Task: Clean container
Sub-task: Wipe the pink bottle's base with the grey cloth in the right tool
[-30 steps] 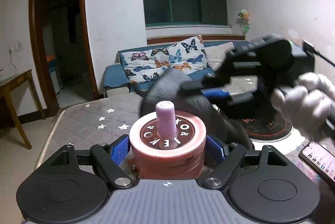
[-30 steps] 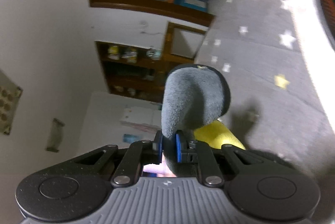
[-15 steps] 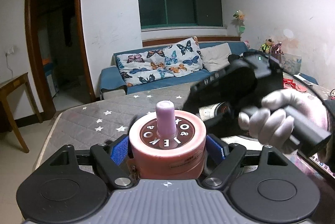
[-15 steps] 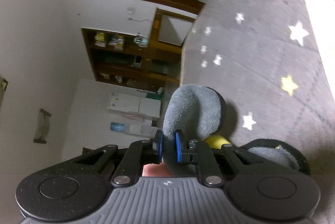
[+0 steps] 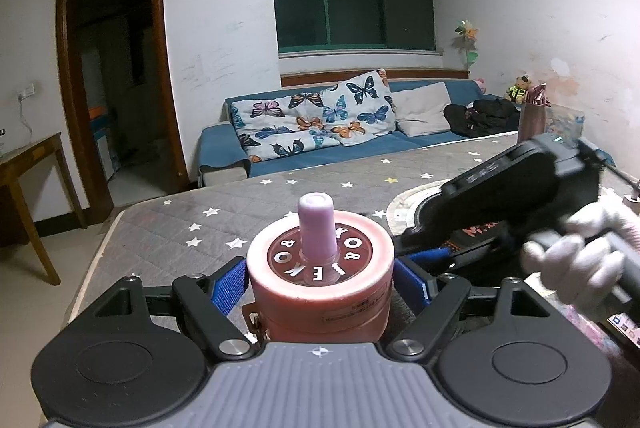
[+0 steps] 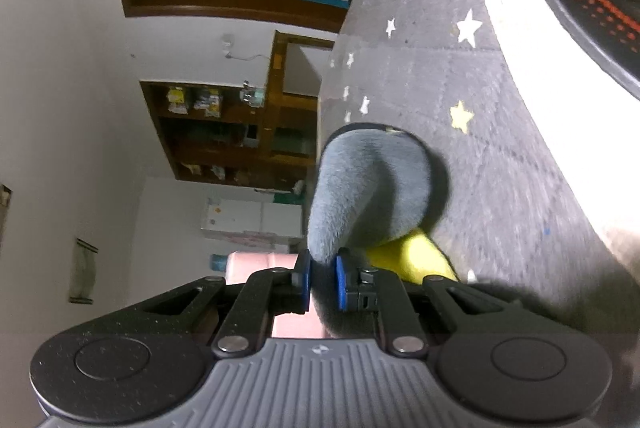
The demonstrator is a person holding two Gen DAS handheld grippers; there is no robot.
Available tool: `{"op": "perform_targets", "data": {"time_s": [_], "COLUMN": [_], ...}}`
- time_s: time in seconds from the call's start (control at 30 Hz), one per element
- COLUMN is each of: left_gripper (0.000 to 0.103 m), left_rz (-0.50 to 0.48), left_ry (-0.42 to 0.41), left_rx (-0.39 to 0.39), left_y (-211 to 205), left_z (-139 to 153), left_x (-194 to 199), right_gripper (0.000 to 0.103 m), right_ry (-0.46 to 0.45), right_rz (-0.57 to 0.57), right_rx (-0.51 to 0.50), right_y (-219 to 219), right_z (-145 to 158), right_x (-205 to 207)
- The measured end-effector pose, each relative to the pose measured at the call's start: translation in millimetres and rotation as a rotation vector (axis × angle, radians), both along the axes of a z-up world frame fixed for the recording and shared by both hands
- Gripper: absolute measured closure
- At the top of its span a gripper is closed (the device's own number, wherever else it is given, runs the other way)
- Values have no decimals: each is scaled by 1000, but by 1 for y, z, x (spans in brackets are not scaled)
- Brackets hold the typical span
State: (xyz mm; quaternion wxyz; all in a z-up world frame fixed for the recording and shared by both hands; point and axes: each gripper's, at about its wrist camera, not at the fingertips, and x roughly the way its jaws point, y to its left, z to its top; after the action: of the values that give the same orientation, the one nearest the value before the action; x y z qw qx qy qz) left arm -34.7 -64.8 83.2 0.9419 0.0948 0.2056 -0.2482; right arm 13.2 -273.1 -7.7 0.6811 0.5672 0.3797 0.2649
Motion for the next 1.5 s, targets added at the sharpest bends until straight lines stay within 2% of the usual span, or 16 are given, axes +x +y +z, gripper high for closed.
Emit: {"op": "perform_targets", "data": {"time_s": [0.23,0.37,0.5,0.73,1.1,1.23,1.5], "left_gripper": [21,22,21,21,21,21,21], "left_rz": [11,18,21,36,49,46,38], "left_ry": [3,5,5,11,19,17,13], "left_rx": [-6,-13,-16,-21,-11,-8,-10], "left_y": [1,2,4,4,0,1,3], "left_z": [0,-1,-1,-1,0,-1,-1], "left_x": [1,0,1,1,1,0,0], "right_gripper": [90,90,90,90,90,90,90], "right_ry": [-98,-152,-123,-44,19,14,-137], "right_rz": [-6,-4,-31,-49,-29,-30,-15], "right_rx": [100,81,114,88,-58,-45,-1], "right_y": [-4,-1,-2,0,8,8,9], "right_z": [30,41,29,1,-16,-6,44], "right_x": [-10,-9,-8,-9,-11,-8,9]}}
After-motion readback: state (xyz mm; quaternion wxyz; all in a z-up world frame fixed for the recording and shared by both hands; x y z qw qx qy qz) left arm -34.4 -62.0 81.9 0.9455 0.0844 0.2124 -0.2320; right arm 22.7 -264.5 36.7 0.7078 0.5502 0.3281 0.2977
